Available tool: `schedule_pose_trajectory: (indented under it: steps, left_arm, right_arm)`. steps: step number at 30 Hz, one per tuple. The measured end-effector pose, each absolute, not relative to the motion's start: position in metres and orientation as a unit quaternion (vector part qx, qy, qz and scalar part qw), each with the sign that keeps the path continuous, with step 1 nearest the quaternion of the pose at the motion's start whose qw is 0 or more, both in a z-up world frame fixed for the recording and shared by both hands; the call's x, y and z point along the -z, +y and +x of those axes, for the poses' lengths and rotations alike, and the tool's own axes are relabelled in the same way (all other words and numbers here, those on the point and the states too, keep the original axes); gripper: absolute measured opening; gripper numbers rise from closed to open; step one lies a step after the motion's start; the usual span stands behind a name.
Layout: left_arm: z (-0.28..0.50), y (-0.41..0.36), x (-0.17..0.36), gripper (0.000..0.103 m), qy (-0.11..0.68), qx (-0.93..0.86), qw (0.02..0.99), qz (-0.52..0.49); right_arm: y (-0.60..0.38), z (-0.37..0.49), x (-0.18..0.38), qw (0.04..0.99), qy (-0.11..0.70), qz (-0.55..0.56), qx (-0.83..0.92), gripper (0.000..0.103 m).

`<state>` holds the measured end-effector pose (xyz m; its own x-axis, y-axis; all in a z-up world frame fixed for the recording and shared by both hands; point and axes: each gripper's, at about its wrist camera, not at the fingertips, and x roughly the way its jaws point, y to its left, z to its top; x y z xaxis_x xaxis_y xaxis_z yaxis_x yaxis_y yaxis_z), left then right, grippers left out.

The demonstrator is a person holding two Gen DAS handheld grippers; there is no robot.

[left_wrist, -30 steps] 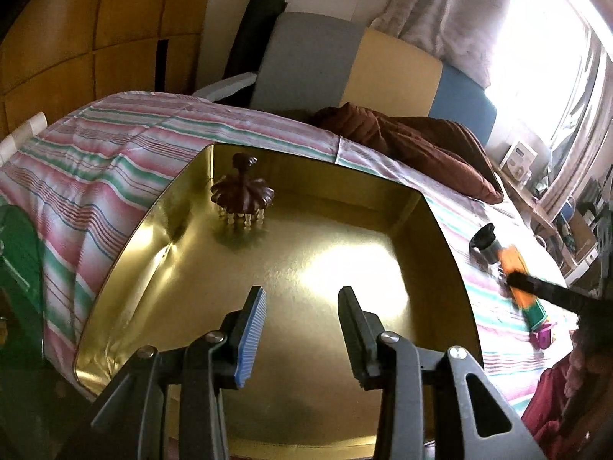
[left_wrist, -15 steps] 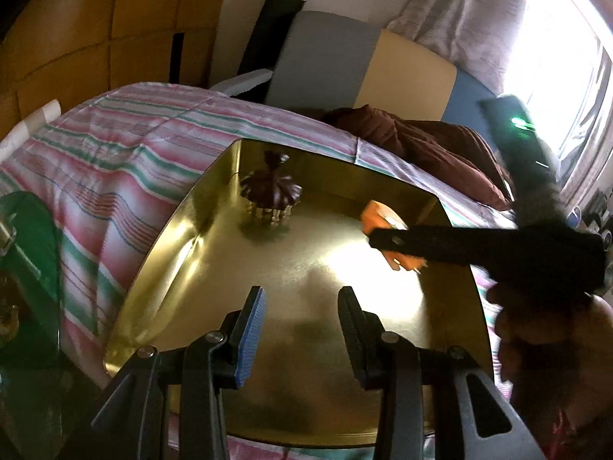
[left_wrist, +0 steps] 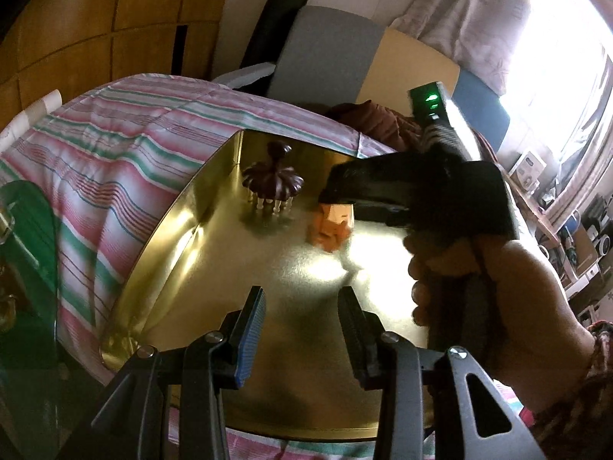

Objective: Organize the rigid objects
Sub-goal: 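Carry the yellow block into the gold tray and release it with the right gripper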

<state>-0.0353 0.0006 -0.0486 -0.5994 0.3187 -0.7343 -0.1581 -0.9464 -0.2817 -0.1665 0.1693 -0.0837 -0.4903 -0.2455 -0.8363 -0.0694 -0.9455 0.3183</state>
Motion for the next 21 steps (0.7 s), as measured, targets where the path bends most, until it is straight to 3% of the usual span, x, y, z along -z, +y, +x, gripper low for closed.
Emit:
schedule_pose_trajectory:
  steps: [5, 7, 16, 21]
  left_arm:
    - [-0.035, 0.001, 0.050, 0.039, -0.094, -0.890, 0.133, -0.426]
    - [-0.034, 0.002, 0.051, 0.039, -0.091, -0.890, 0.134, -0.427]
    - [-0.027, 0.014, 0.050, 0.039, -0.073, -0.892, 0.145, -0.422]
    - [-0.022, 0.022, 0.048, 0.039, -0.065, -0.892, 0.162, -0.418]
  right_arm:
    - [0.177, -0.146, 0.063, 0.065, -0.157, 0.478, 0.862, 0.051]
    - [0.176, -0.138, 0.055, 0.069, -0.144, 0.468, 0.869, 0.059]
    - [0.185, -0.074, 0.020, 0.069, -0.052, 0.427, 0.900, 0.067]
    - [0.207, -0.042, 0.013, 0.046, -0.042, 0.423, 0.904, 0.068]
